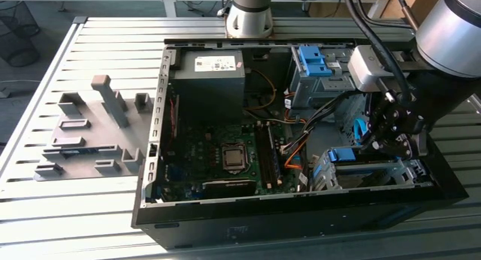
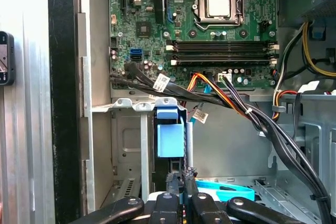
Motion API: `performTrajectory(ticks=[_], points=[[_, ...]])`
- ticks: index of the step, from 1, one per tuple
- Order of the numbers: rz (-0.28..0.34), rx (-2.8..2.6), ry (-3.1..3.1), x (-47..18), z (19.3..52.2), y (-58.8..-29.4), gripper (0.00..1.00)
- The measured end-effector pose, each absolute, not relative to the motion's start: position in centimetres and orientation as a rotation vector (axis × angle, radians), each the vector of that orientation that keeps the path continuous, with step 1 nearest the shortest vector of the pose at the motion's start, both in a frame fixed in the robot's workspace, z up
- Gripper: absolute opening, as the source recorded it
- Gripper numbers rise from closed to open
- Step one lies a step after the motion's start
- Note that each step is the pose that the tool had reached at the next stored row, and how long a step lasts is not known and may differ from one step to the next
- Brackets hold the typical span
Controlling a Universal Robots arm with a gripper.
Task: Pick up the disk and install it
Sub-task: 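Insert the second disk wire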
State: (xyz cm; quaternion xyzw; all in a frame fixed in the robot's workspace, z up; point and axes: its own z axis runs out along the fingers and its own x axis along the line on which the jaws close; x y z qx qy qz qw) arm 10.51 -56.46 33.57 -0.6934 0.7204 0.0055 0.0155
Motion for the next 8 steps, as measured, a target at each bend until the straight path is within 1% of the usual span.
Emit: performTrajectory(ticks=[8], points=[[0.019,-2.156,2.241,10.51,33.83,-56.46,0.16]])
